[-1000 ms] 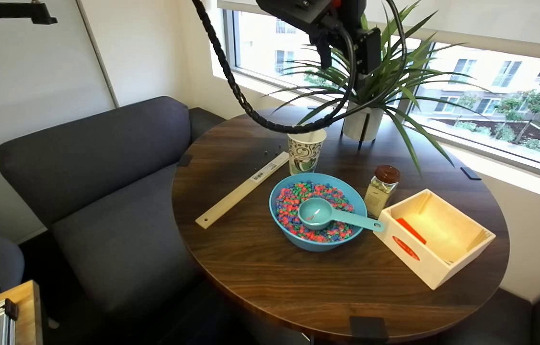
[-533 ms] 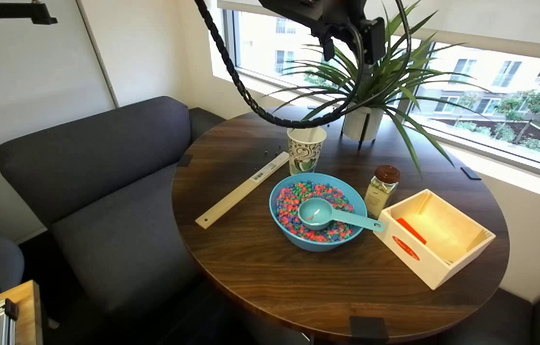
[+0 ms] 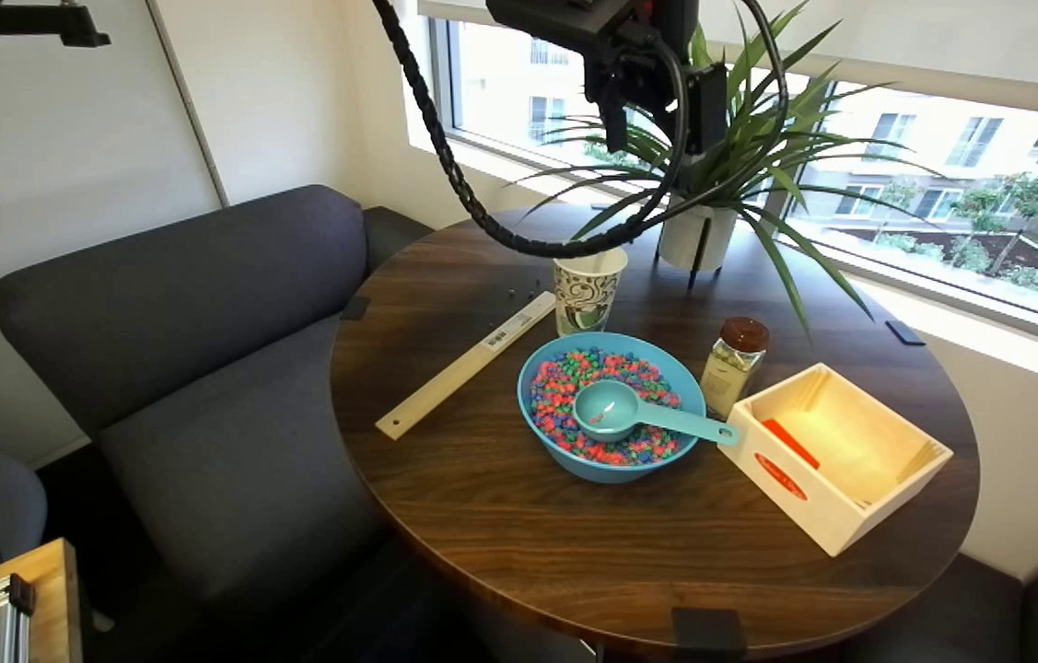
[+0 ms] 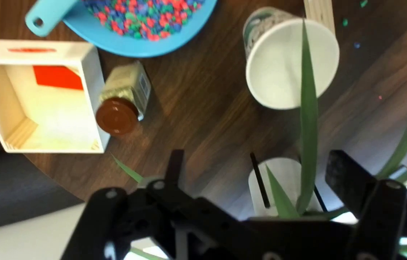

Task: Put the coffee cup in the wooden box.

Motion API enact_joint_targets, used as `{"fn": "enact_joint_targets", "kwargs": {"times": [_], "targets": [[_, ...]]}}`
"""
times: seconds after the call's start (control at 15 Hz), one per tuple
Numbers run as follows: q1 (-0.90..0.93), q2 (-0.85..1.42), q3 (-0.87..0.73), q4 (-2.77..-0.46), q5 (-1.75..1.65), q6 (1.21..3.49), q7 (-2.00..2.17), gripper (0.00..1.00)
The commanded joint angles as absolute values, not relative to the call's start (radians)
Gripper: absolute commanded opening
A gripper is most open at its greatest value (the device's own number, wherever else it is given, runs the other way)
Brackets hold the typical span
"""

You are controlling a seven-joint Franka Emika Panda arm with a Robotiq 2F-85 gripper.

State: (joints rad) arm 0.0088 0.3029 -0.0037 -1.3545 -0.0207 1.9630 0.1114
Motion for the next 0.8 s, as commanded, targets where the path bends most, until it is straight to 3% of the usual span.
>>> {"fn": "enact_joint_targets", "kwargs": {"times": [0.0,0.73], "targets": [[0.028,0.380,-0.012,-1.242,-0.065,1.783,0.133,1.00],[0.045,0.473,-0.002,-1.174,-0.067,1.784,0.126,1.00]]}}
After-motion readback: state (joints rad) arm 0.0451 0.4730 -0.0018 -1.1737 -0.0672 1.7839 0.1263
